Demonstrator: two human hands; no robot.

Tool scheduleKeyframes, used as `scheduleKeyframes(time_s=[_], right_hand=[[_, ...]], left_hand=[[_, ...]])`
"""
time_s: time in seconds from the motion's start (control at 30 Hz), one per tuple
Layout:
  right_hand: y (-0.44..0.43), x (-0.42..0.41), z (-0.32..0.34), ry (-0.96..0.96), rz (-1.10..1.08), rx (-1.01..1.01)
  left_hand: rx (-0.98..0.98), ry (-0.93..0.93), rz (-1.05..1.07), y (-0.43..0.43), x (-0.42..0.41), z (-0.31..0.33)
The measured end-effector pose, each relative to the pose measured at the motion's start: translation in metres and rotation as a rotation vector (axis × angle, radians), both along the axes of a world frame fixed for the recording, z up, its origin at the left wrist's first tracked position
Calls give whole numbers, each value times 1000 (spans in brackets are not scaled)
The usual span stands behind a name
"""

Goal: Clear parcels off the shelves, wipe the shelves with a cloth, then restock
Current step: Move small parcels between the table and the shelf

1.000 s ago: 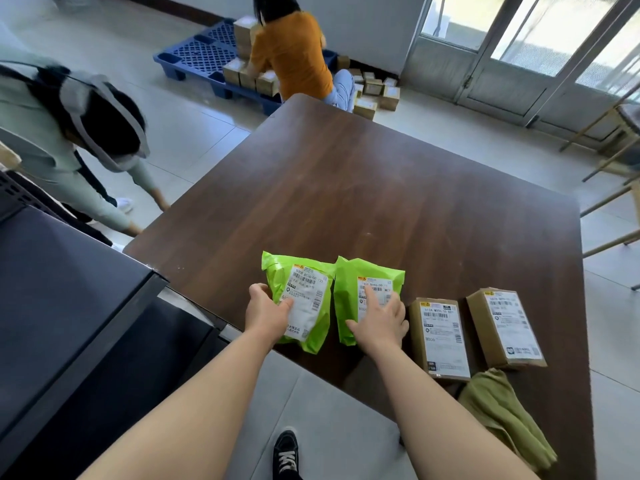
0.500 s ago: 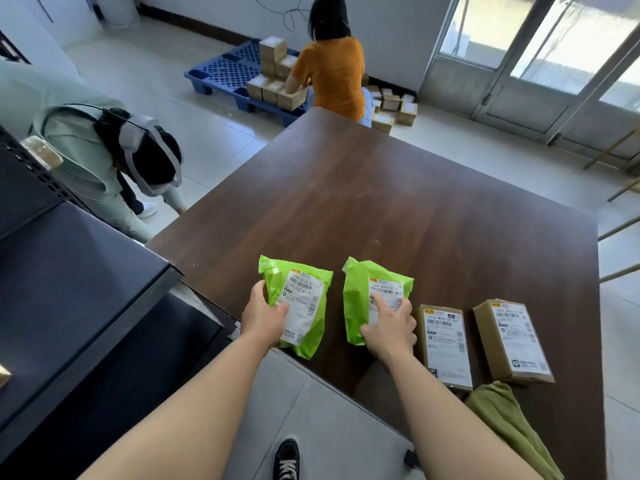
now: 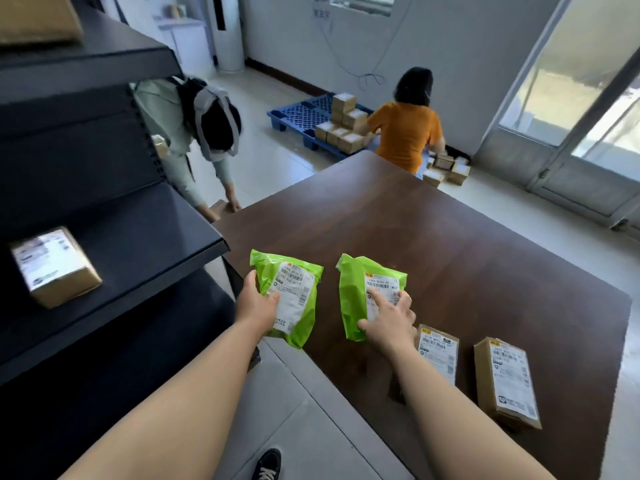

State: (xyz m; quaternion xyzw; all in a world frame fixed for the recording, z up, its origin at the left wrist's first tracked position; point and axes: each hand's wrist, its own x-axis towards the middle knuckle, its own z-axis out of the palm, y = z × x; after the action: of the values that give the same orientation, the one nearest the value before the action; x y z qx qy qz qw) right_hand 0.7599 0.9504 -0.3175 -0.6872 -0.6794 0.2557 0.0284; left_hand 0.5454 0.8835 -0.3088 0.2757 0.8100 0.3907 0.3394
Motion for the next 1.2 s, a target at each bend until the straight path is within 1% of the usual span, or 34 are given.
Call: scheduleKeyframes(time_s=[0.17, 0.3, 0.6, 0.73, 0.83, 1.2], right_hand=[[-23, -11, 10, 28, 153, 24], [-49, -36, 19, 36, 318, 60], [-128, -118, 40, 65, 645, 58], [-169, -151, 42, 52, 774, 51], [-211, -180, 41, 50, 891, 43], [-405, -285, 40, 45, 1131, 6]], left_hand=[[2, 10, 157, -55, -2, 8], [13, 18, 283, -108, -9, 13], [-29, 57, 609, -242, -52, 21], [-30, 67, 708, -303, -66, 20], [-22, 52, 785, -359, -76, 20], [-63, 37, 1038, -581, -121, 15]])
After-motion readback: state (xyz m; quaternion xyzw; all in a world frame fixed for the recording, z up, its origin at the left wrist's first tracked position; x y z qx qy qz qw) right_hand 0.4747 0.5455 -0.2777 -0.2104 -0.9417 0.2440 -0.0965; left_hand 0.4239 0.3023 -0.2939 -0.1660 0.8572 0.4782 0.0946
